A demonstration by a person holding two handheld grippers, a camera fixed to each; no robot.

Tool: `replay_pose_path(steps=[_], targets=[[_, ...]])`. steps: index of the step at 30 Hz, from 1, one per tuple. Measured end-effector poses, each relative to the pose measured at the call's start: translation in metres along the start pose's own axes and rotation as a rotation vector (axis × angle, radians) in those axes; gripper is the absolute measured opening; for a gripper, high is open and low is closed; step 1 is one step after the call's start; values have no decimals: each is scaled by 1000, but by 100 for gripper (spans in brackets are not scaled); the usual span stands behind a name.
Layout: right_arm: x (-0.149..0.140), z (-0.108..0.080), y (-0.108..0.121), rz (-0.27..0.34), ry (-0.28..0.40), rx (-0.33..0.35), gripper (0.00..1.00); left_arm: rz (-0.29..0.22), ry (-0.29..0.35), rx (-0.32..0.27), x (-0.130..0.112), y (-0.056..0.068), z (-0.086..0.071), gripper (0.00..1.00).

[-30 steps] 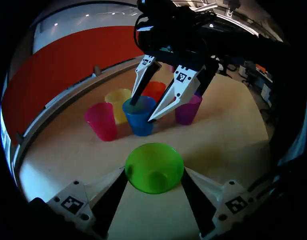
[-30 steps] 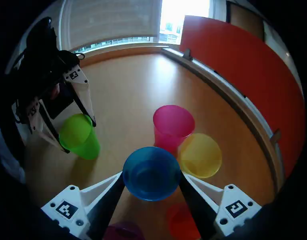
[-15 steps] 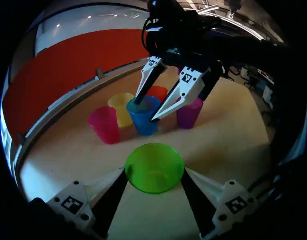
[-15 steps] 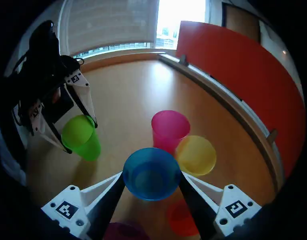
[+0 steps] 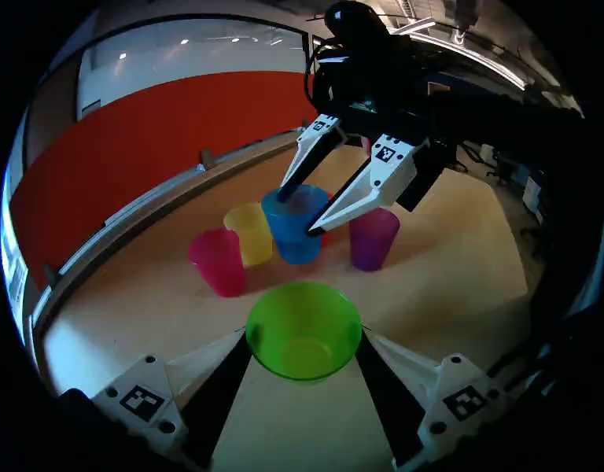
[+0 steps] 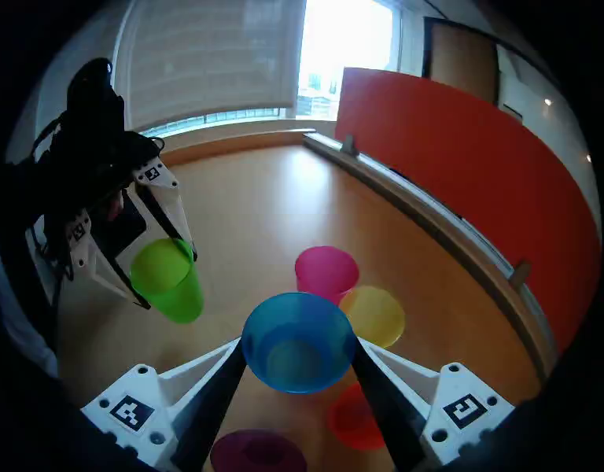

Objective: Pour water

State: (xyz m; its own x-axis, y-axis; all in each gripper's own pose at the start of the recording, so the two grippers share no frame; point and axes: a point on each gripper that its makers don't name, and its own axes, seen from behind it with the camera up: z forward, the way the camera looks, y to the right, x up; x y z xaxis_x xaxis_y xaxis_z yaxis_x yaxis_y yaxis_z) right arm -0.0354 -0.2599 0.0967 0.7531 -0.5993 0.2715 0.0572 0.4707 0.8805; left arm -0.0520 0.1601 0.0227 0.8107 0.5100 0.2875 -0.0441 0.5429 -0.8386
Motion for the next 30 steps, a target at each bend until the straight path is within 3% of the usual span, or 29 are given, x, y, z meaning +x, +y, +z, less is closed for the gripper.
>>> replay_pose_path(steps=[30], targets=[[47,-59,-17,39,196,-66,93,-32,118,91,48,-4,-33,87]])
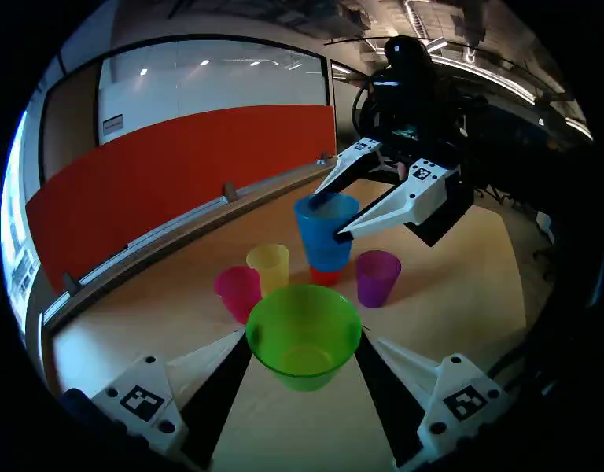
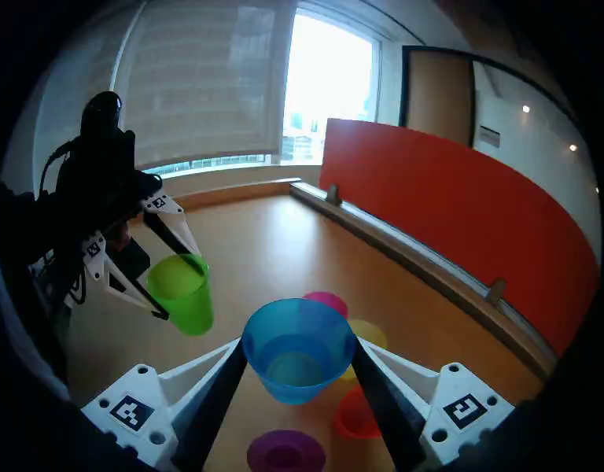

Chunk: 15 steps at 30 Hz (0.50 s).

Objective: Pour water

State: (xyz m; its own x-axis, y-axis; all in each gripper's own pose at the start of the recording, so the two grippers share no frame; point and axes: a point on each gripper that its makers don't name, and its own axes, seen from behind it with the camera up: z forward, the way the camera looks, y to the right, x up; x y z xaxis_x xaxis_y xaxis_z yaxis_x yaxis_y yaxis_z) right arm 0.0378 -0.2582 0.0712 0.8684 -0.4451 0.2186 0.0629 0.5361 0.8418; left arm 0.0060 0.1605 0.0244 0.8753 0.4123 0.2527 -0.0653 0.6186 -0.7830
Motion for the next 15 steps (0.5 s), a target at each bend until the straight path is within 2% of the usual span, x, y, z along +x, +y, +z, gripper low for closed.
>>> replay_pose_path(steps=[15], targets=[[20,-20,-7,28,94,-16,93,-15,55,21,22,0,-8,87]])
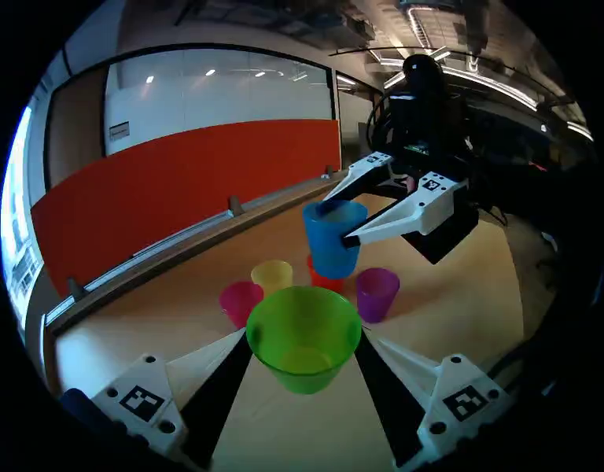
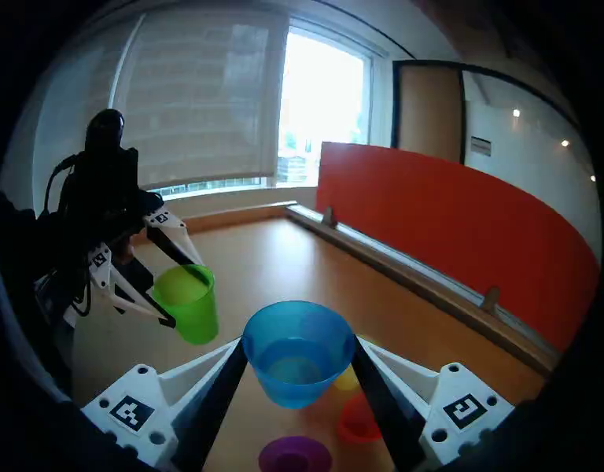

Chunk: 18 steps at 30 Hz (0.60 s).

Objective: Pour water

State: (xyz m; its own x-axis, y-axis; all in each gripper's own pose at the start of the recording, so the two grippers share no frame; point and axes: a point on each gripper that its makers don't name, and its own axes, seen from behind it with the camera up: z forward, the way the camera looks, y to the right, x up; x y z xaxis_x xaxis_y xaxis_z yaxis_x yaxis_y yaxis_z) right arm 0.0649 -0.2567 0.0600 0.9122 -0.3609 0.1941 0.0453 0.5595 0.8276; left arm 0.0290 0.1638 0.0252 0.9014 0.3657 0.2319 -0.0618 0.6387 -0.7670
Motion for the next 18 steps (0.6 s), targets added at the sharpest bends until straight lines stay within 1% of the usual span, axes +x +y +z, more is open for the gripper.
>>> replay_pose_path(steps=[11,18], targets=[[14,-8,-1,23,57,-13,93,-22,43,17,14,-4,-6,87],[24,-11,-5,22,92,-16,93,-32,72,27,23,-6,-11,87]])
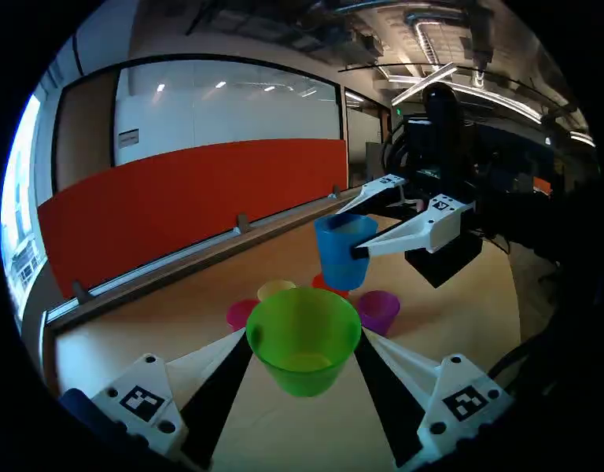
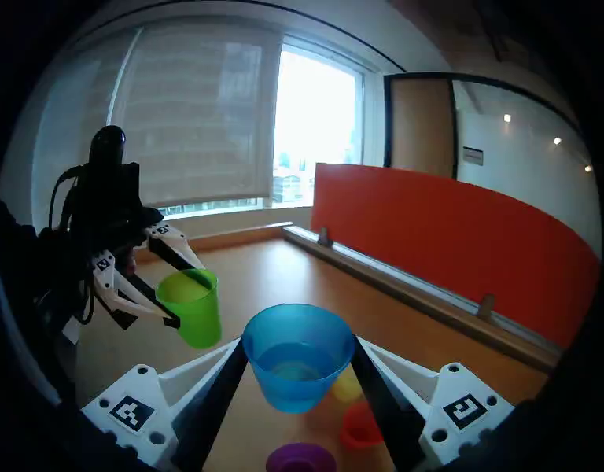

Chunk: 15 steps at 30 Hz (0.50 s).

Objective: Pour water

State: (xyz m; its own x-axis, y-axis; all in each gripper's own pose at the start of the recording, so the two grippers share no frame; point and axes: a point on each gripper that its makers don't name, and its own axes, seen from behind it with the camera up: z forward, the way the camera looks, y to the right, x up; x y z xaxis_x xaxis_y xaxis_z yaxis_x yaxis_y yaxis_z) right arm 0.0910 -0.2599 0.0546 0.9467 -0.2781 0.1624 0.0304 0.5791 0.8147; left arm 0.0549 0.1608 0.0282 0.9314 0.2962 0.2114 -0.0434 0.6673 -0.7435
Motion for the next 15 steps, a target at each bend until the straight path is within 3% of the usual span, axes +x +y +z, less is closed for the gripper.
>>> replay_pose_path(steps=[15], targets=[[20,-5,-4,9,88,-6,93,-5,50,18,21,-5,-9,87]])
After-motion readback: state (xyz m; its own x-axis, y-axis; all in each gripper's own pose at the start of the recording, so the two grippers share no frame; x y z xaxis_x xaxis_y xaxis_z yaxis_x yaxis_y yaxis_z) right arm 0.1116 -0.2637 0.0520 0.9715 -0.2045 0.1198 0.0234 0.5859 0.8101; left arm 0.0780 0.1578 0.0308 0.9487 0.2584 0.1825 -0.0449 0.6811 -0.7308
